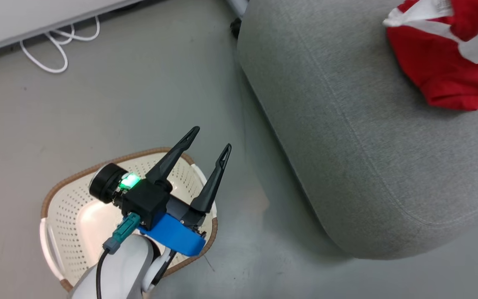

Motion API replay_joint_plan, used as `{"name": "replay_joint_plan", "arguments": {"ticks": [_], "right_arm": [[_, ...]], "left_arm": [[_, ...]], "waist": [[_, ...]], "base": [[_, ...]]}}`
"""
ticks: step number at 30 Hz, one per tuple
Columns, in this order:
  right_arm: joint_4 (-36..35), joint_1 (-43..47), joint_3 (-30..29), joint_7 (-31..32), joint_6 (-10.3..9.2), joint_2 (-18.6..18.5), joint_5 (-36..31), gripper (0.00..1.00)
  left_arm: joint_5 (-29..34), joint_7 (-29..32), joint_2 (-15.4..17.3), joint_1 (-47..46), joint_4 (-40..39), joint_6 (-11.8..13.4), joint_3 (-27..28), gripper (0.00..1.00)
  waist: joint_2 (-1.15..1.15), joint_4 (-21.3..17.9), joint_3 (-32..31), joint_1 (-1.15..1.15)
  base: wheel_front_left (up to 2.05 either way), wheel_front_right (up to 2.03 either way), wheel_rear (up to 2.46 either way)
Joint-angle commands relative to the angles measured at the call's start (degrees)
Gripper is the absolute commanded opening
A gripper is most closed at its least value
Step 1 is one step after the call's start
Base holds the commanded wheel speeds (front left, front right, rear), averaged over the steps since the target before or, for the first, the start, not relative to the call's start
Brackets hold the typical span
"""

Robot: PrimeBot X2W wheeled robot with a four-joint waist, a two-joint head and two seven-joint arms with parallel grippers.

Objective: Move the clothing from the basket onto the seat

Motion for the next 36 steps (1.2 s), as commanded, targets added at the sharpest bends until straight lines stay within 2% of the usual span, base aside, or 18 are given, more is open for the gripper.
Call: {"name": "replay_joint_plan", "arguments": {"ticks": [1, 4, 10, 20, 21, 22, 23, 24, 25, 36], "right_arm": [[1.2, -1.1, -1.9, -0.8, 0.01, -1.2, 0.5, 0.00], [4.1, -1.1, -6.1, -2.3, 0.02, -3.7, 0.5, 0.00], [10.7, 3.1, -9.6, -5.6, 0.01, -8.2, -4.1, 0.00], [19.8, 4.1, -10.0, -11.3, 0.01, -8.7, -7.3, 0.00], [20.5, 3.7, -9.9, -11.5, 0.01, -8.7, -7.4, 0.03], [21.1, 3.5, -9.8, -11.8, 0.01, -8.7, -7.8, 0.16], [21.7, 3.2, -9.7, -12.0, 0.01, -8.8, -8.0, 0.35], [22.2, 2.9, -9.7, -12.1, 0.01, -8.8, -8.2, 0.97], [22.9, 2.6, -9.8, -12.2, 0.01, -8.7, -8.2, 1.00], [26.5, 2.4, -8.8, -13.2, 0.01, -8.7, -9.5, 1.00]], "left_arm": [[0.5, -0.2, 0.4, -1.8, -0.7, 0.0, -0.4, 1.00], [0.9, -0.2, 0.7, -4.1, -1.7, 0.0, -1.4, 1.00], [1.4, -0.2, 0.9, -7.1, -2.3, 0.0, -2.2, 1.00], [1.9, -0.2, 0.6, -6.2, -1.7, 0.0, 0.5, 1.00], [1.9, -0.2, 0.5, -6.2, -1.7, 0.0, 0.6, 1.00], [1.9, -0.2, 0.4, -6.1, -1.6, 0.0, 0.7, 1.00], [1.9, -0.2, 0.4, -6.1, -1.5, 0.0, 0.7, 1.00], [1.9, -0.2, 0.3, -6.1, -1.4, 0.0, 0.8, 1.00], [1.9, -0.2, 0.2, -6.2, -1.4, 0.0, 0.8, 1.00], [1.3, -0.2, -0.7, -5.5, -1.0, 0.0, 1.0, 1.00]], "waist": [[0.00, 3.8, 4.6, -0.01], [0.00, 6.1, 7.7, -0.01], [0.00, 9.5, 12.6, -0.01], [0.00, 9.7, 14.9, -0.01], [0.00, 9.7, 14.8, -0.01], [0.00, 9.6, 14.6, -0.01], [0.00, 9.6, 14.5, -0.01], [0.00, 9.6, 14.3, -0.01], [0.00, 9.5, 14.1, -0.01], [0.00, 9.2, 11.6, -0.01]], "base": [[0.00, 0.00, 0.00], [0.00, 0.00, 0.00], [0.00, 0.00, 0.00], [0.00, 0.00, 0.00], [0.00, 0.00, 0.00], [0.00, 0.00, 0.00], [0.00, 0.00, 0.00], [0.00, 0.00, 0.00], [0.00, 0.00, 0.00], [0.00, 0.00, 0.00]]}}
